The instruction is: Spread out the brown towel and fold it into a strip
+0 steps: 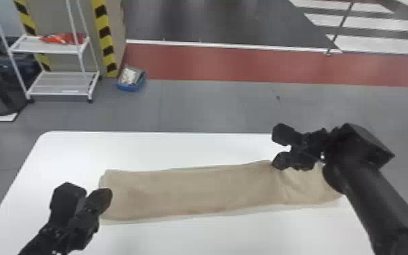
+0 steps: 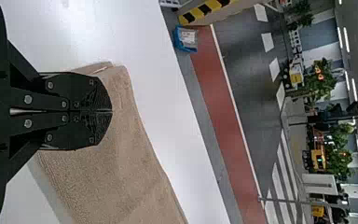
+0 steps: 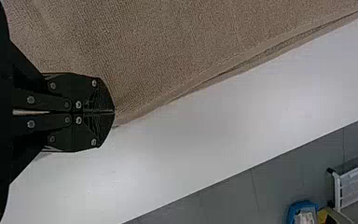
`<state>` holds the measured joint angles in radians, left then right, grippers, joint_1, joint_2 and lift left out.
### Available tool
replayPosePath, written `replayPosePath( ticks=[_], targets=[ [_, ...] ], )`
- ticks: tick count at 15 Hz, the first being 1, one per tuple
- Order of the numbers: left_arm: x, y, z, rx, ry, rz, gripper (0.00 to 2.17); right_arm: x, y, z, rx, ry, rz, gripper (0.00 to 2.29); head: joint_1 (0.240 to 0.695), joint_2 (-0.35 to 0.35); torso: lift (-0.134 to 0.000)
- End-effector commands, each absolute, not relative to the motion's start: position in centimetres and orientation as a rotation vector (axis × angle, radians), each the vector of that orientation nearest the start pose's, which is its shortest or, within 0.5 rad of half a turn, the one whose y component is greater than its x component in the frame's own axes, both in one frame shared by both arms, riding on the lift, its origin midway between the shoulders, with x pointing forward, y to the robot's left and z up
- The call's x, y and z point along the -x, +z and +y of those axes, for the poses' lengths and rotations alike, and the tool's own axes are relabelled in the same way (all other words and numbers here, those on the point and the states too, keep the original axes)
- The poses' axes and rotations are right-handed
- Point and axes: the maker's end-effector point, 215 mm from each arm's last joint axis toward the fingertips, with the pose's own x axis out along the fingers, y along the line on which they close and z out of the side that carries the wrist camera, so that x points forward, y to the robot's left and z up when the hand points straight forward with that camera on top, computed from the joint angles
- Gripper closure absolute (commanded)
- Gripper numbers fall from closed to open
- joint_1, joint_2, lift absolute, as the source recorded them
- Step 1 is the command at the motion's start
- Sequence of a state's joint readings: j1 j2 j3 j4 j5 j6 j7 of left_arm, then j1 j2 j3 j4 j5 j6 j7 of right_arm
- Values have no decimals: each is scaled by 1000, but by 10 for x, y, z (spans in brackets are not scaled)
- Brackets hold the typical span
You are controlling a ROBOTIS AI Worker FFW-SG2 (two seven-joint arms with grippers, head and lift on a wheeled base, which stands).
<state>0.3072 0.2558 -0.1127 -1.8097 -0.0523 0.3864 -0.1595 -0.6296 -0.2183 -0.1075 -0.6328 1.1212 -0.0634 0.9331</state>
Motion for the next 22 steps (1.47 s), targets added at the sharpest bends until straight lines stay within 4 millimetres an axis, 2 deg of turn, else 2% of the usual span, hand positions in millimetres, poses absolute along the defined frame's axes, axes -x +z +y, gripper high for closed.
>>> replayPosePath(
  ticks=[1, 2, 3, 5, 7, 8, 9, 10, 12, 13, 14, 15, 16, 17, 19, 21, 22],
  targets=[
    [-457, -501, 217, -262, -283, 485, 1217, -591, -552, -320, 929, 822, 895, 920, 695, -117, 0],
    [-458, -500, 216, -262, -283, 482, 1217, -590, -554, -323, 917, 807, 910, 265, 695, -115, 0],
    [-459, -499, 217, -262, -282, 479, 1217, -589, -555, -325, 901, 789, 927, -2, 695, -112, 0],
    [-461, -496, 221, -263, -274, 469, 1217, -592, -546, -333, 860, 752, 932, 12, 695, -112, 0],
    [-470, -483, 231, -247, -264, 437, 1214, -596, -519, -350, 771, 679, 877, 43, 695, -114, 0],
    [-475, -477, 235, -228, -267, 427, 1035, -595, -506, -358, 714, 658, 839, 43, 695, -116, 0],
    [-482, -468, 242, -187, -277, 420, 562, -597, -486, -367, 635, 628, 795, 43, 695, -117, 0],
    [-489, -461, 252, -146, -276, 421, 306, -593, -473, -382, 531, 584, 802, 49, 695, -120, 0],
    [-496, -455, 269, -118, -254, 426, 178, -582, -452, -422, 352, 494, 766, 49, 695, -133, 0],
    [-495, -454, 277, -101, -252, 440, 164, -573, -449, -442, 277, 452, 749, 49, 695, -138, 0],
    [-496, -452, 279, -82, -249, 440, 164, -566, -448, -459, 232, 420, 727, 53, 695, -145, 0],
    [-497, -451, 280, -73, -250, 435, 167, -552, -456, -478, 199, 375, 711, 90, 695, -157, 0],
    [-493, -454, 275, -61, -262, 438, 208, -541, -466, -485, 195, 360, 685, 194, 695, -182, 0],
    [-490, -456, 267, -57, -280, 431, 259, -526, -481, -489, 175, 339, 676, 218, 695, -199, 0],
    [-486, -463, 244, -76, -328, 401, 363, -505, -495, -506, 163, 269, 618, 262, 695, -228, 0],
    [-484, -473, 223, -105, -367, 369, 522, -486, -508, -515, 171, 233, 597, 424, 695, -262, 0],
    [-484, -483, 213, -122, -380, 370, 714, -478, -514, -516, 162, 225, 582, 802, 695, -297, 0]
  ],
)
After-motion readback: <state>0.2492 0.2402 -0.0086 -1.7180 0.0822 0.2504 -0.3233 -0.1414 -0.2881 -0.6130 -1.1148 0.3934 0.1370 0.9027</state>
